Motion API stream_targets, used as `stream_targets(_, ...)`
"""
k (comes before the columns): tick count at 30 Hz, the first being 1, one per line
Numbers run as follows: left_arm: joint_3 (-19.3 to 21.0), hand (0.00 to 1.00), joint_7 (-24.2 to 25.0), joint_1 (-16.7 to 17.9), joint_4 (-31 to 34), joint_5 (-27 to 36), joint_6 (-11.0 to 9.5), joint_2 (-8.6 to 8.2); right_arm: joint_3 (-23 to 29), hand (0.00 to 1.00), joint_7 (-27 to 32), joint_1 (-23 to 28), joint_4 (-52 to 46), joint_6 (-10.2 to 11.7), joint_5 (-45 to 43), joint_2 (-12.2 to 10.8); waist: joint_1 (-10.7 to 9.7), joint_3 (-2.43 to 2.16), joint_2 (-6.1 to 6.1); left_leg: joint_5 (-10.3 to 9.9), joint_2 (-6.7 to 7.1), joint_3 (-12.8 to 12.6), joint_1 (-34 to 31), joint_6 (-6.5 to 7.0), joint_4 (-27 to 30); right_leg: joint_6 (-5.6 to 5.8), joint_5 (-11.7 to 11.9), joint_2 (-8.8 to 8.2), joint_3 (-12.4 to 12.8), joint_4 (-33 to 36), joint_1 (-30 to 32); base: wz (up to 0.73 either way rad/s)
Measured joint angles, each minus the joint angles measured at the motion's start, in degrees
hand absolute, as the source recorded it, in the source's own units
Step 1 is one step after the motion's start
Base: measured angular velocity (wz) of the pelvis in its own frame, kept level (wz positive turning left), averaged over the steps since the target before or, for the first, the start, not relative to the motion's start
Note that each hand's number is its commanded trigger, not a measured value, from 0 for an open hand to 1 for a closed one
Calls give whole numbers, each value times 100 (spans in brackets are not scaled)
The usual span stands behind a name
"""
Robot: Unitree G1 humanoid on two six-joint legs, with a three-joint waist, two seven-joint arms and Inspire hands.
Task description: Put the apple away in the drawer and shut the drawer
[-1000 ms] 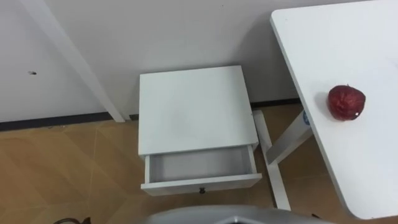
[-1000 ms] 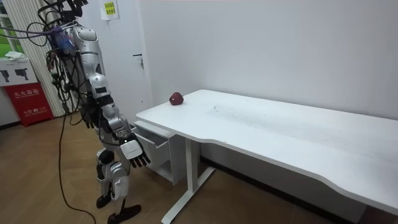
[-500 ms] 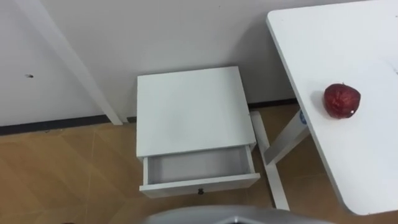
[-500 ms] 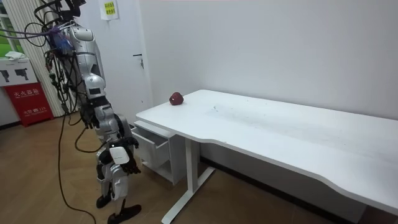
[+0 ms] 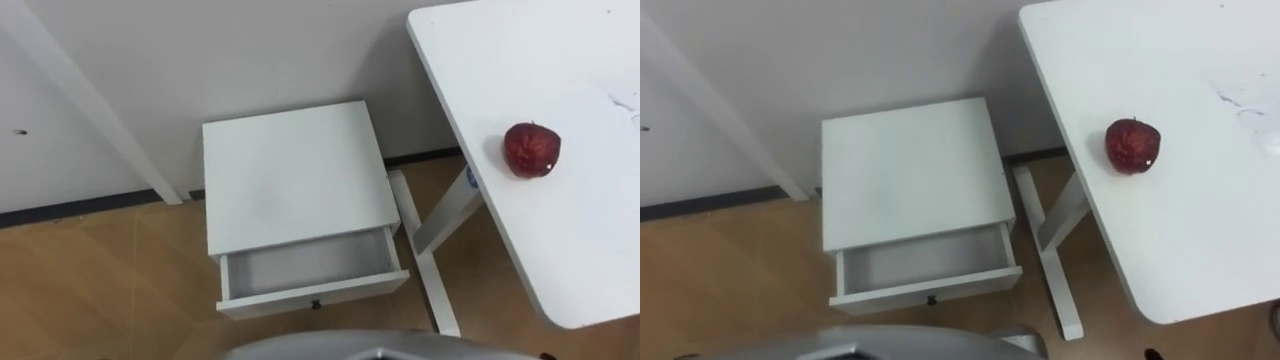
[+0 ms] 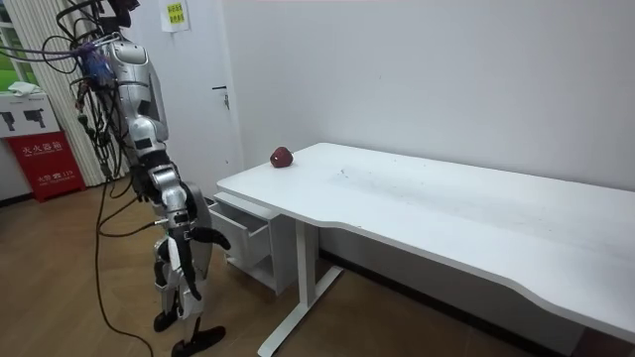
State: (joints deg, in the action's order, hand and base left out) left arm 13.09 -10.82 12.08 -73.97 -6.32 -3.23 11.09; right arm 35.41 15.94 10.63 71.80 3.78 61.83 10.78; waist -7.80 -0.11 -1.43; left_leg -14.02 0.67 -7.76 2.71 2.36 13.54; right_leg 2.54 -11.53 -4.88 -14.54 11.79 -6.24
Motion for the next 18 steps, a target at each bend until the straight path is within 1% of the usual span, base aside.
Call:
stream_targets(1, -6, 0, -16, 7, 19, 0, -7, 7, 0, 0, 114, 5, -122, 8, 39, -1, -5, -2, -10, 0, 3, -4, -5, 1, -7, 1, 0, -1, 0, 1, 10, -6)
stream_targets(2, -5, 0, -40, 22, 72, 0, -15, 22, 5, 0, 349, 14, -357, 53, 92, 0, -9, 0, -27, 0, 5, -12, -14, 2, -10, 1, 0, -4, 12, 1, 26, -4)
stream_targets(4, -6, 0, -116, 44, 96, -2, -78, 55, 20, 0, 660, 32, -665, 182, 121, 1, -14, 2, -37, 1, 3, -15, -11, 3, -9, 2, 0, -2, 16, 1, 26, -2)
stream_targets(5, -3, 0, -169, 58, 120, -1, -100, 66, 21, 0, 846, 53, -842, 281, 140, 2, -17, -11, -56, 1, 1, -16, -11, 3, -7, 2, 0, 1, 16, 0, 26, 0)
stream_targets(6, -3, 0, -194, 65, 147, 0, -101, 68, 21, 0, 954, 77, -952, 317, 166, 2, -17, -14, -62, 1, -1, -16, -12, 3, -5, 2, 0, 3, 18, -1, 25, 0)
stream_targets(8, -14, 0, -258, 112, 277, 2, -114, 69, 20, 0, 1419, 93, -1378, 500, 224, 3, 7, -13, -68, 1, -1, -23, -15, 3, -4, 2, 0, 4, 36, 1, 37, -2)
stream_targets(9, -29, 0, -267, 136, 315, 2, -118, 71, 20, 0, 1533, 139, -1482, 548, 239, 8, 5, -13, -65, 1, -1, -15, -15, 3, -5, 2, 0, 5, 45, 0, 39, -4)
stream_targets(11, -34, 0, -271, 196, 372, -3, -235, 90, 20, 0, 1841, 164, -1765, 745, 246, 41, 5, -13, -62, 2, -2, -8, -15, 3, -15, 2, 0, 5, 39, -4, 40, 0)
stream_targets(16, -18, 0, -267, 368, 380, 1, -438, 101, 34, 0, 2392, 155, -2053, 1048, -80, 99, 4, -20, -74, 2, 0, -22, -16, 3, -29, 2, 0, 6, 48, -4, 51, 0)
stream_targets(17, -4, 0, -266, 398, 378, 2, -485, 105, 30, 0, 2518, 183, -2140, 1136, -153, 112, 9, -21, -76, 2, 0, -20, -16, 3, -33, 2, 0, 4, 47, -2, 55, 0)
stream_targets(18, -5, 0, -265, 396, 378, 2, -487, 107, 27, 0, 2573, 178, -2221, 1166, -173, 116, 15, -24, -80, 2, 2, -17, -16, 3, -38, 2, 0, 1, 45, 0, 58, 0)
